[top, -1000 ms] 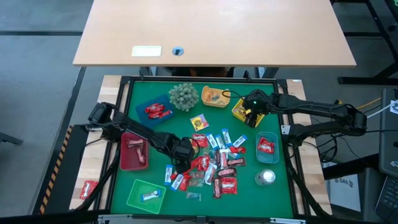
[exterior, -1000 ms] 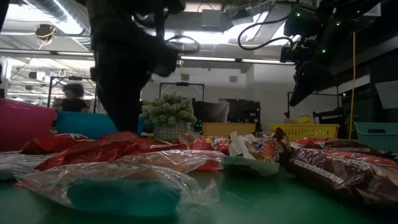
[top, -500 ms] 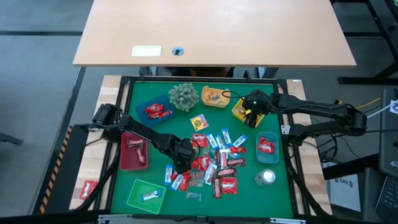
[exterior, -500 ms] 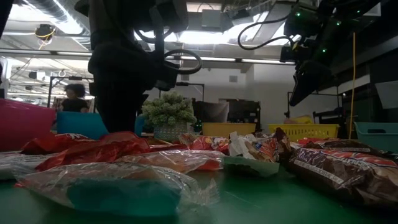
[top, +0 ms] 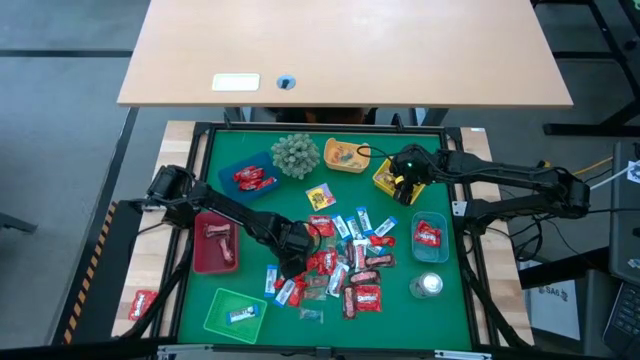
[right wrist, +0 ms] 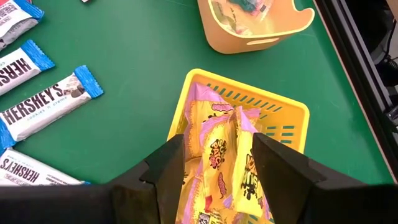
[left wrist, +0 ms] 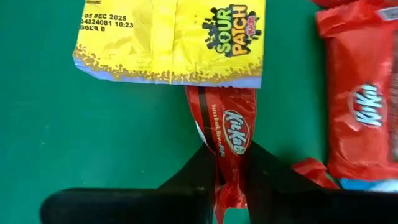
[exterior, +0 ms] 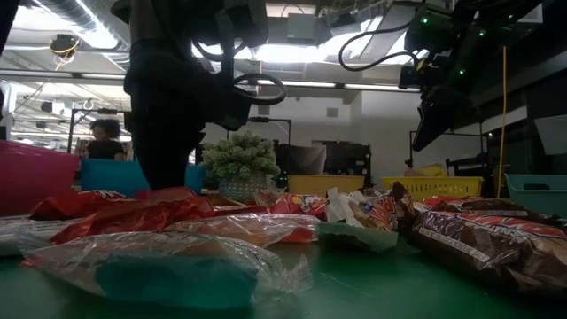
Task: Sort candy
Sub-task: Put the red chocolate into the blue bin
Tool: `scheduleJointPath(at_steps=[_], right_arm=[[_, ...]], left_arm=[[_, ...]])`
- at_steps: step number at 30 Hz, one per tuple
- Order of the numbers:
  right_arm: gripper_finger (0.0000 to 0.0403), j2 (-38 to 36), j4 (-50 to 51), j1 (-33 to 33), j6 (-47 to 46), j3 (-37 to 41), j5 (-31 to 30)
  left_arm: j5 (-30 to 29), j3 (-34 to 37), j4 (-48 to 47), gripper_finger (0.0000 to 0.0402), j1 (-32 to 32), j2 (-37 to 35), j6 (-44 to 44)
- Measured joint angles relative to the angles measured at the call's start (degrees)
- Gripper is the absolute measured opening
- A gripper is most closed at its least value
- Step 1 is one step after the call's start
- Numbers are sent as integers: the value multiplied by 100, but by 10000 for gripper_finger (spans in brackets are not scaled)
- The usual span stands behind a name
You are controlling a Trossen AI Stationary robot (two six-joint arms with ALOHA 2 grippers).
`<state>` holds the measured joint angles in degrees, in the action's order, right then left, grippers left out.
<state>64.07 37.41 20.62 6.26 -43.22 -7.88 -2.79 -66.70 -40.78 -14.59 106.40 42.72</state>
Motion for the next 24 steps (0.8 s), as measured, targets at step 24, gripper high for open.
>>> scheduleJointPath(at_steps=[24], right_arm=[[189,-6,-76,-2,-15,0,1258]], left_arm=[[-1509,0,-3348,39,1861,-2452,-1016]])
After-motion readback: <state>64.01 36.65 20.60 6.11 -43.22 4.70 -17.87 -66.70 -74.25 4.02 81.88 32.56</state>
